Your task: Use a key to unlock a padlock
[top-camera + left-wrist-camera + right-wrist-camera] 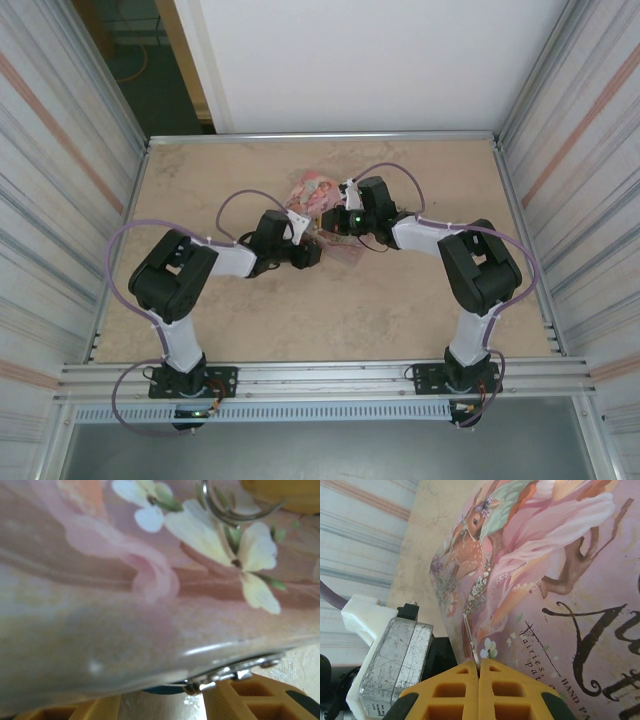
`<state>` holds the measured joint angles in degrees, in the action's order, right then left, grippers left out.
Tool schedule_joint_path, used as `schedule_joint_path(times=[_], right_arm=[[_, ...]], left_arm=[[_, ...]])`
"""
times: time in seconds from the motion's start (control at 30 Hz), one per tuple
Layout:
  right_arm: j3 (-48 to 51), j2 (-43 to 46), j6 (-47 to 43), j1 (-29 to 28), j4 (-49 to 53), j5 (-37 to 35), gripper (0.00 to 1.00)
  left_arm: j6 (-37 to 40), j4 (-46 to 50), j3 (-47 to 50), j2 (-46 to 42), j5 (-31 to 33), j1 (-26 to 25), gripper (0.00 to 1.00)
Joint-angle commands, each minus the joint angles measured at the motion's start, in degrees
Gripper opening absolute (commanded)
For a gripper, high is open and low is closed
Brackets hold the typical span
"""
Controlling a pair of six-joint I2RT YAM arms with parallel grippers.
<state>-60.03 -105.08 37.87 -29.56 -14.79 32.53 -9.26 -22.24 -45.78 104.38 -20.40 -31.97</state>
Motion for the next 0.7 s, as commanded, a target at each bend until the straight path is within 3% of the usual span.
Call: schedule_joint_path(times=[0.0, 0.4, 0.67], right_arm=[[0.0, -0.3, -1.2, -1.1, 4.2, 0.0, 0.00], [-0.1, 0.3, -1.1, -1.1, 4.7, -0.4, 0.00], [-0.3, 0.9, -0.5, -1.2, 4.2, -0.5, 0.00]], left_arm=[[-0.1, -2.5, -2.6, 0.6, 0.3, -0.9, 0.45], [1.9, -0.3, -3.7, -0.5, 4.5, -2.3, 0.40], [1.9, 0.2, -4.1, -1.7, 4.9, -2.8, 0.28]])
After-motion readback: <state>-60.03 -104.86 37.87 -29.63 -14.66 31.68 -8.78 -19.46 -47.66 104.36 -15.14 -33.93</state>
